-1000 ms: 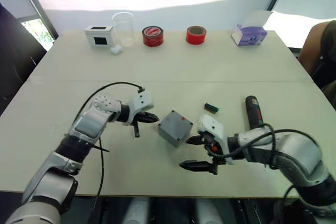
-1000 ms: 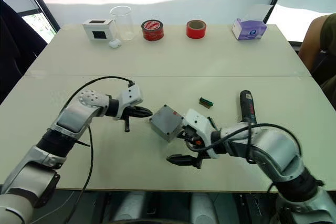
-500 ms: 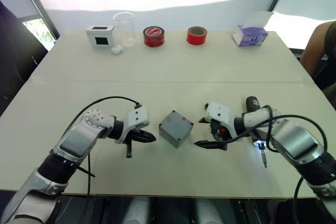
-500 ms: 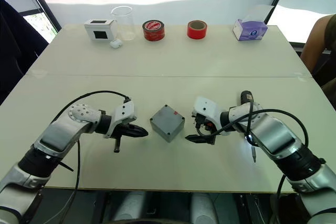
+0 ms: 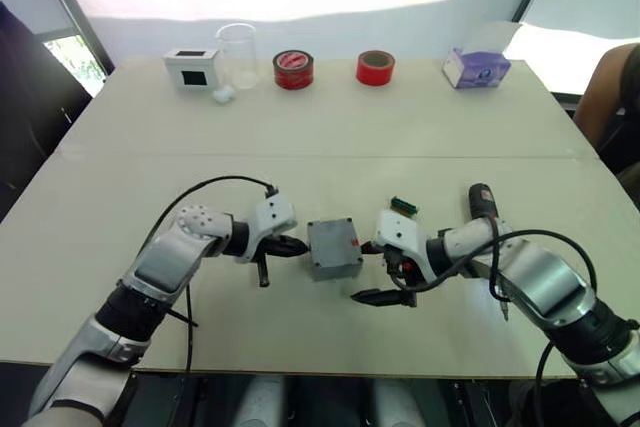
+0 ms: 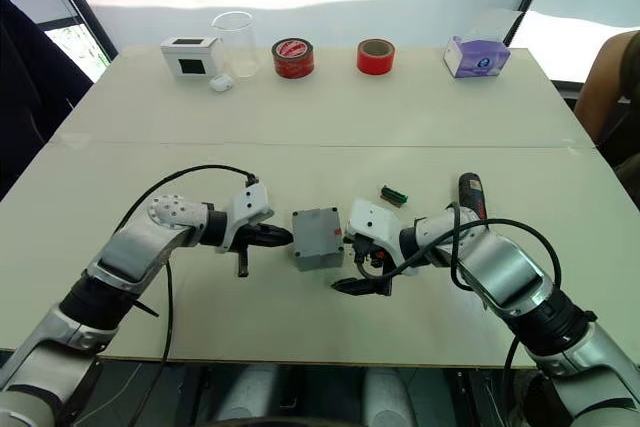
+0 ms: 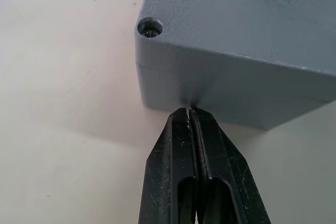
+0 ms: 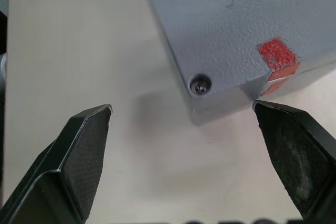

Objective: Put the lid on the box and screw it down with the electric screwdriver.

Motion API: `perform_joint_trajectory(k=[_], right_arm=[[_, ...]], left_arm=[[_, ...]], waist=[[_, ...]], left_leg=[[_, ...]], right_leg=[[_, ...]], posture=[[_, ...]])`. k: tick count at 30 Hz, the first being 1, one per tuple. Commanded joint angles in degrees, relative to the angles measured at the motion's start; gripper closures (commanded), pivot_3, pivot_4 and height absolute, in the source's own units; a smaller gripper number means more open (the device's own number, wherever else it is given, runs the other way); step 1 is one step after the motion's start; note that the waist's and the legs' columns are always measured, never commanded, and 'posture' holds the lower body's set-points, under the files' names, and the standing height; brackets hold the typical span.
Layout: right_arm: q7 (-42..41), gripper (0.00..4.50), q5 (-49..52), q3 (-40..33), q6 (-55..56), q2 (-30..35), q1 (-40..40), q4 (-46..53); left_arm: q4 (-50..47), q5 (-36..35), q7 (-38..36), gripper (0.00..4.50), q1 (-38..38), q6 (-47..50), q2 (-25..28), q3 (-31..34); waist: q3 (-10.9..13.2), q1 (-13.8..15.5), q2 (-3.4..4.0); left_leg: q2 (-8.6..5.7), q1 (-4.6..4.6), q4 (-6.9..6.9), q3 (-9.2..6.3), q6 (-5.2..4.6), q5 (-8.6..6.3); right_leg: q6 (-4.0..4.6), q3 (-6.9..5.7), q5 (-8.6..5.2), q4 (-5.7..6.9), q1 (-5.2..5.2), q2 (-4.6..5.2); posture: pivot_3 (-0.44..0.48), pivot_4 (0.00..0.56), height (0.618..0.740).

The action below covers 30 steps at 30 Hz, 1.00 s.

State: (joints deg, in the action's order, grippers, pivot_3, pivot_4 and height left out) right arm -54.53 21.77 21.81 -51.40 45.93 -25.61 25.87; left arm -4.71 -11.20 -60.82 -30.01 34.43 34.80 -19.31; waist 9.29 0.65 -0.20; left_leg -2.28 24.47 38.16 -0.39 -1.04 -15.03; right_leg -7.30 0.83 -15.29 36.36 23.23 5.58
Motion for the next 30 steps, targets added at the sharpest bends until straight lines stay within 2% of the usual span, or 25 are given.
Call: perform_joint_trajectory(k=[1, 6, 10, 14, 16, 18, 20, 24, 30], right_arm=[[0.4, 0.03, 1.3, -1.5, -0.6, -0.8, 0.2, 3.4], [1.3, 0.03, 0.8, -2.2, -1.2, -0.6, 0.3, 3.6], [1.1, 0.03, 2.3, -5.7, -1.9, 0.8, 0.5, 3.5], [0.2, 0.03, 8.1, -15.9, -5.1, 2.1, 0.9, 2.5], [2.1, 0.03, 10.6, -24.0, -5.3, 0.7, -0.7, -2.5], [5.0, 0.03, 9.8, -27.4, -3.4, -1.3, -2.5, -8.9], [7.2, 0.03, 7.5, -27.7, 0.1, -3.0, -3.7, -14.9], [8.3, 0.03, 1.2, -23.4, 8.9, -5.1, -4.3, -23.6], [8.4, 0.03, -2.7, -20.7, 15.6, -7.9, -4.8, -30.4]], left_arm=[[-0.7, -0.3, -0.3, 4.5, -1.2, -1.5, -0.3, 1.0], [-1.4, -0.6, -1.9, 4.5, -1.3, -0.9, 0.6, 0.5], [-2.4, -1.0, -3.9, 4.5, -0.7, 0.0, 3.2, 1.2], [-1.6, -3.9, -5.2, 4.5, -1.5, 1.3, 5.6, 5.4], [-0.7, -9.5, -4.8, 4.5, -3.7, 4.5, 4.4, 11.4], [-0.5, -12.4, -4.5, 4.5, -5.6, 6.8, 3.4, 13.8], [-1.3, -13.8, -4.7, 4.5, -6.6, 8.0, 2.9, 14.0], [-3.0, -14.9, -3.8, 4.5, -8.0, 9.0, 1.4, 13.3], [-4.6, -15.1, -2.5, 4.5, -8.5, 9.2, 0.7, 12.5]], waist=[[0.0, 0.0, 0.0], [0.0, 0.0, 0.0], [0.0, 0.0, 0.0], [0.0, 0.1, 0.0], [0.0, 0.1, -0.03], [0.0, 0.1, -0.1], [0.0, 0.0, -0.12], [0.0, -0.2, -0.11], [0.0, -0.6, -0.1]], left_leg=[[0.0, 0.0, 0.0, 0.0, 0.0, 0.0], [0.0, 0.0, 0.0, 0.0, 0.0, 0.0], [0.0, 0.0, 0.0, 0.0, 0.0, 0.0], [0.0, 0.0, 0.0, 0.0, 0.0, 0.0], [0.0, 0.01, 0.0, 0.0, 0.0, 0.0], [0.0, 0.01, 0.01, -0.04, 0.0, 0.0], [0.0, -0.04, 0.01, -0.04, 0.0, 0.0], [-0.01, -0.03, -0.05, 0.03, 0.16, 0.09], [0.0, -0.02, -0.06, 0.07, 0.27, 0.16]], right_leg=[[0.0, 0.0, 0.0, 0.0, 0.0, 0.0], [0.0, 0.0, 0.0, 0.0, 0.0, 0.0], [0.0, 0.0, 0.0, 0.0, 0.0, 0.0], [0.0, 0.0, 0.0, 0.0, 0.0, 0.01], [0.0, 0.0, 0.0, 0.0, 0.0, 0.02], [0.0, -0.03, 0.0, 0.0, -0.02, 0.02], [0.0, -0.04, 0.01, 0.0, -0.07, 0.02], [0.01, 0.0, 0.0, 0.01, 0.01, 0.0], [0.0, 0.03, 0.0, 0.07, 0.04, -0.03]], posture=[[0.0, 0.15, 0.74], [0.0, 0.15, 0.74], [0.0, 0.15, 0.74], [0.0, 0.15, 0.74], [0.0, 0.15, 0.74], [0.0, 0.15, 0.74], [0.0, 0.15, 0.74], [0.0, 0.15, 0.74], [0.0, 0.15, 0.74]])
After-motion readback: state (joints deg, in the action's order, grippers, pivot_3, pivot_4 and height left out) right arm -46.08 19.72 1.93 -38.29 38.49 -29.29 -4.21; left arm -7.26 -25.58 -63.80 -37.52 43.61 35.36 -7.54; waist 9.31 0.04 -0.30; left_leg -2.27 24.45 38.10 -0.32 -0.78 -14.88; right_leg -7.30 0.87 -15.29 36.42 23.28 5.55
